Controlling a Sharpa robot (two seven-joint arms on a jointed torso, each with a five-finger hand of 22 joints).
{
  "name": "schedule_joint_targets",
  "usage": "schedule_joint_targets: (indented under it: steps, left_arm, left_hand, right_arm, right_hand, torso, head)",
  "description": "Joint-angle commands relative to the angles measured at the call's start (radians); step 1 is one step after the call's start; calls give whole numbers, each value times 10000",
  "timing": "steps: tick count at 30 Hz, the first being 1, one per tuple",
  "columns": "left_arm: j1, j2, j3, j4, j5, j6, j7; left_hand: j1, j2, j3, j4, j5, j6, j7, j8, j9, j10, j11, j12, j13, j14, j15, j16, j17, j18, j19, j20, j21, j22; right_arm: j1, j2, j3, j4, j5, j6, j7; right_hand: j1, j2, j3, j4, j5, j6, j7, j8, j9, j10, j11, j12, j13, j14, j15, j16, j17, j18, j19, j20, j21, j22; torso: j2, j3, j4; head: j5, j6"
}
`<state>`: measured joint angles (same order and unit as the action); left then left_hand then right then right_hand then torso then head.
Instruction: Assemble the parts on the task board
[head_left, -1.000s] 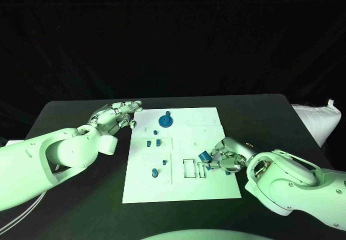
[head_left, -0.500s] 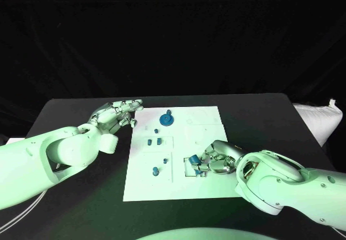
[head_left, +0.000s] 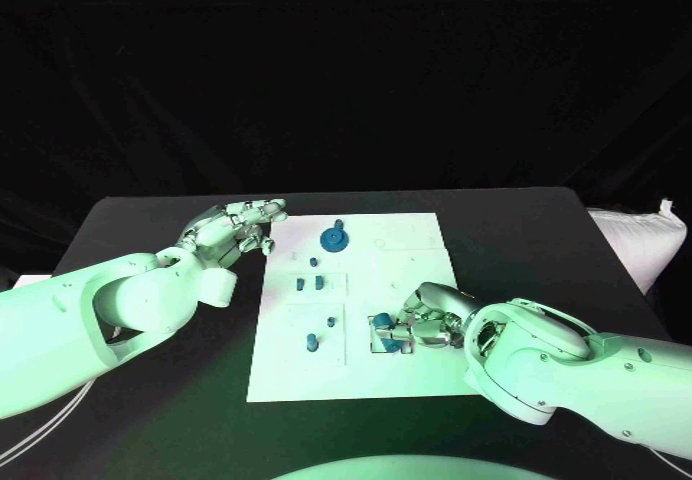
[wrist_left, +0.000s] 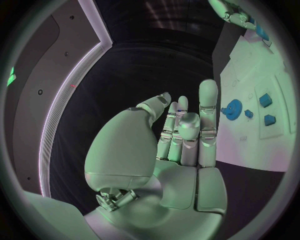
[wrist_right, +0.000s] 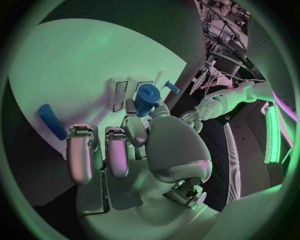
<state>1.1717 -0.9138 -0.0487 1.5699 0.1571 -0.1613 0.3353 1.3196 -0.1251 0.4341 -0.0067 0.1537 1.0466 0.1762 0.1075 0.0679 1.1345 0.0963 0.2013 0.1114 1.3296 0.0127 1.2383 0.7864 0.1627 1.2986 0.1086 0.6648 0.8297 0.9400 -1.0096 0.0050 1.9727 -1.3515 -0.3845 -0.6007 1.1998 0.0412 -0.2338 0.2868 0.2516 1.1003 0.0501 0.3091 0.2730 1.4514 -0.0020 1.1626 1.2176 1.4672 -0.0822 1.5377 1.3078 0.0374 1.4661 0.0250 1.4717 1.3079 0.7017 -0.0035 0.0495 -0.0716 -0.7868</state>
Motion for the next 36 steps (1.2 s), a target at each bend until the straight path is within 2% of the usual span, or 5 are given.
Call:
schedule_joint_targets:
  steps: [1,4,13,26,36]
  left_arm:
    - [0,12,4,30,-34,195,50]
    - [0,12,4,31,-34,192,48]
    - [0,5,4,33,-34,191,46]
    - [-1,-5,4,26,-34,208,39]
    - [-1,12,3,26,-34,209,33]
  left_hand:
    - [5,116,-53,-17,42,-71,-8,11,3,-73,30,15,9,-53,-1,-63,-9,122,-79,7,-34,-10]
    - [5,116,-53,-17,42,-71,-8,11,3,-73,30,15,9,-53,-1,-63,-9,122,-79,7,-34,-10]
    - [5,116,-66,-25,44,-77,-7,16,4,-90,31,41,13,-63,-1,-69,-36,124,-81,9,-45,-17]
    - [5,116,-66,-25,44,-77,-7,16,4,-90,31,41,13,-63,-1,-69,-36,124,-81,9,-45,-17]
    - [5,116,-66,-25,44,-77,-7,16,4,-90,31,41,13,-63,-1,-69,-36,124,-81,9,-45,-17]
  right_arm:
    - [-9,69,1,-71,-469,173,-85]
    - [-9,115,1,-126,-626,70,-84]
    - [-11,112,1,-120,-1043,-168,-39]
    - [-47,-28,2,100,-1456,-39,86]
    - [-55,147,1,-86,-1742,149,21]
  right_hand:
    - [-450,-57,-272,-34,-1147,-49,58,-92,42,660,-179,2617,2564,905,-39,-22,1964,-34,527,-66,-75,1333]
    - [-822,-273,-429,60,-1925,-138,93,-135,120,592,-151,2435,2472,893,-16,-54,1912,-18,496,-45,-135,1271]
    - [-1514,-936,-41,75,-2015,-205,105,-152,276,495,-138,2146,2333,881,-5,-90,1862,-3,468,-32,-197,1217]
    - [1270,-616,894,-1106,-1962,121,-18,125,669,612,-244,2334,2504,926,-78,25,2078,-62,569,-76,-6,1459]
    - [1721,-437,1084,-1453,-1991,192,-90,246,803,662,-312,2419,2565,939,-137,63,2149,-85,604,-135,66,1548]
  torso:
    - [4,-5,10]
    - [0,-7,14]
    - [4,2,24]
    - [-1,-14,31]
    - [2,-25,64]
  head:
    - [-11,-8]
    - [-8,-11]
    - [-18,-32]
    - [-29,-65]
    - [-50,-84]
